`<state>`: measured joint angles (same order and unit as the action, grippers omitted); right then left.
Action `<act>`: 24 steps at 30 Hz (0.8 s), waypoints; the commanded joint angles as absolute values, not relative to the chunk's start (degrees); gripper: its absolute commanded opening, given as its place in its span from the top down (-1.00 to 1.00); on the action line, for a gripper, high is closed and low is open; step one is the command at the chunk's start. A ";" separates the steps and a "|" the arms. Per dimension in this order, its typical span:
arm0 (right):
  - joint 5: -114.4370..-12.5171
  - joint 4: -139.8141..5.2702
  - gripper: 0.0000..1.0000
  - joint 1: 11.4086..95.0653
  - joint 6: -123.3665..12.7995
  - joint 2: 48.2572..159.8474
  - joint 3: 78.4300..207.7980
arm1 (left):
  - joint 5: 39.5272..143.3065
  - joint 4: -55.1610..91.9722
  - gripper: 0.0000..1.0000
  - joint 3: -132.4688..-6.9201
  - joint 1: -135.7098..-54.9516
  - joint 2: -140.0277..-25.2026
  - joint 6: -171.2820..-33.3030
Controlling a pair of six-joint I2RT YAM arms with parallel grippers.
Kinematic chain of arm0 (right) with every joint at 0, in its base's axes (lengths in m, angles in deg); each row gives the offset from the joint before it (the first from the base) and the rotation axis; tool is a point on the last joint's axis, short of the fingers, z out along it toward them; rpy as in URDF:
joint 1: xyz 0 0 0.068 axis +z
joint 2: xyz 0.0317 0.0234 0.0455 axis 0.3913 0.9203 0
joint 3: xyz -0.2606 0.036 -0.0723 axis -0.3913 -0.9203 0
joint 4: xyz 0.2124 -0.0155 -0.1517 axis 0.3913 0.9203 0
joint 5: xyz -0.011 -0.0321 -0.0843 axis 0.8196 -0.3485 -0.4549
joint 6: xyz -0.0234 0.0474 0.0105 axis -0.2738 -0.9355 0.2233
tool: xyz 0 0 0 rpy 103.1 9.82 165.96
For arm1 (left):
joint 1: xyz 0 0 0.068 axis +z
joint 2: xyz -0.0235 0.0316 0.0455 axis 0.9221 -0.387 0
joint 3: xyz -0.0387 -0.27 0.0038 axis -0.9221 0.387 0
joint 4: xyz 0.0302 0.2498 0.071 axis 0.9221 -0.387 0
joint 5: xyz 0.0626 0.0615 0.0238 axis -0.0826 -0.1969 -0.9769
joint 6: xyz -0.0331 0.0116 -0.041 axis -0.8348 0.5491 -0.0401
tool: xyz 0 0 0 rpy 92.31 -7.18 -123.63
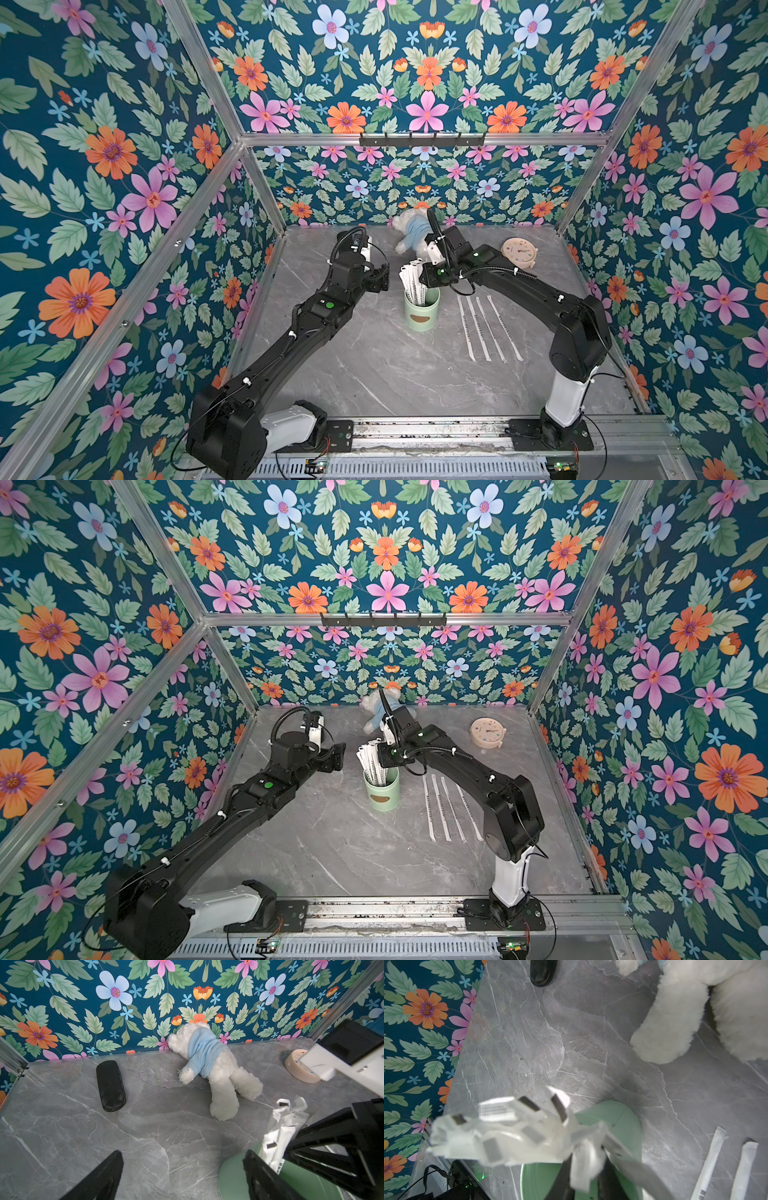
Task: Take the straws out of the storage container
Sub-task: Pick up the straw from the container.
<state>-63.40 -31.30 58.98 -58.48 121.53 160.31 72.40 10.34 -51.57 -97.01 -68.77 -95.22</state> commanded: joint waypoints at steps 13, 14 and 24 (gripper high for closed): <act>-63.93 -28.49 0.76 60.51 -57.76 118.13 159.64 | 72.05 10.56 -0.85 -51.52 -97.02 -69.07 -94.74; -64.18 -28.34 0.76 60.60 -57.81 117.73 159.37 | 72.07 10.53 -0.85 -51.52 -97.03 -69.06 -94.74; -66.02 -26.58 0.78 60.92 -56.95 115.30 158.89 | 72.07 10.53 -0.85 -51.52 -97.03 -68.80 -94.79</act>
<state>-65.15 -27.95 60.79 -57.58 116.05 158.70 72.40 10.34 -51.57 -97.01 -69.05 -95.22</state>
